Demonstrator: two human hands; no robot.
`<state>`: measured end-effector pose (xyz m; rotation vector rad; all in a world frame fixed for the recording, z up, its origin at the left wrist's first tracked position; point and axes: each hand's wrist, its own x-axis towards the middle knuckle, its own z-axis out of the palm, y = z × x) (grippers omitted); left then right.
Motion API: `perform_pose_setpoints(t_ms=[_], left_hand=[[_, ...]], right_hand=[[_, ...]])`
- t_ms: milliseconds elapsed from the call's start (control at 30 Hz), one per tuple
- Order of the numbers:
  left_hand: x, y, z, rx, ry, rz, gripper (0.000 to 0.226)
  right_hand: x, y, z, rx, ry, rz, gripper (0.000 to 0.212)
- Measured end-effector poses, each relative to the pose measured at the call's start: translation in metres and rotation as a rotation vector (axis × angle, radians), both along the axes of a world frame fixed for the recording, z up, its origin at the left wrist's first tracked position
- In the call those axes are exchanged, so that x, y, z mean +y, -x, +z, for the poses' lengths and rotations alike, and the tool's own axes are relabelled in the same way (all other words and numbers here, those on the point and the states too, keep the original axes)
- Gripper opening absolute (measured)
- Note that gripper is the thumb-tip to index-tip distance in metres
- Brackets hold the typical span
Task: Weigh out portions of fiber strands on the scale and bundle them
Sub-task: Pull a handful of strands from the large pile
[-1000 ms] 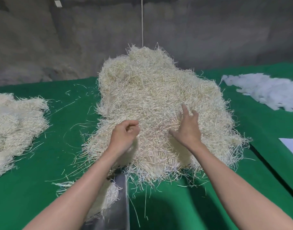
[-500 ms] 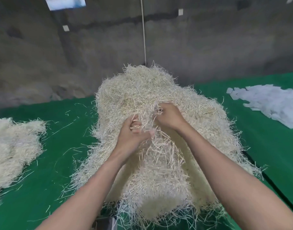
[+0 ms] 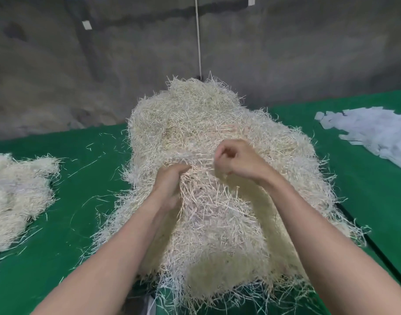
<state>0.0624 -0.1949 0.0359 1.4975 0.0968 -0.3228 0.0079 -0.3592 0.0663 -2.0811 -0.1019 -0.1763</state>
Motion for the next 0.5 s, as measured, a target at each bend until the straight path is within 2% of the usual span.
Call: perform_pose_setpoints(t_ms=[100,167,267,300,333,367,400,433,467,500], left_hand=[[0.006,-0.005,0.009,0.045,0.12,0.043,0.031],[0.017,-0.014,0.014,0.045,0.123,0.099,0.035],[0.035,-0.024,0.02,-0.079,-0.095,0.203,0.046],[0.039,-0.023,0.021,-0.102,-0.162,0.189,0.046],[0.04,-0.02,0.022,-0.108,-0.167,0.12,0.039],[0.041,-0.014,0.023,-0.091,-0.139,0.03,0.029],[0.042,-0.011,0.021,-0.082,-0.085,-0.048,0.022],[0.044,-0.007,0.019,-0.085,-0.026,-0.111,0.026],[0.046,-0.006,0.016,-0.107,0.011,-0.169,0.044],[0.05,-0.005,0.012,-0.123,0.008,-0.238,0.073]], right_hand=[[0.025,-0.005,-0.021,0.171,0.471,0.243,0.025],[0.026,-0.007,-0.031,0.281,0.621,0.251,0.028],[0.012,-0.006,-0.036,0.36,0.817,0.183,0.048],[0.01,-0.005,-0.034,0.326,0.8,0.155,0.044],[0.011,-0.005,-0.031,0.257,0.736,0.139,0.029],[0.014,-0.005,-0.028,0.185,0.647,0.13,0.015],[0.018,-0.005,-0.024,0.122,0.558,0.113,0.014],[0.021,-0.007,-0.021,0.082,0.469,0.075,0.015],[0.024,-0.008,-0.017,0.057,0.373,0.017,0.014],[0.027,-0.01,-0.013,0.028,0.283,-0.051,0.013]])
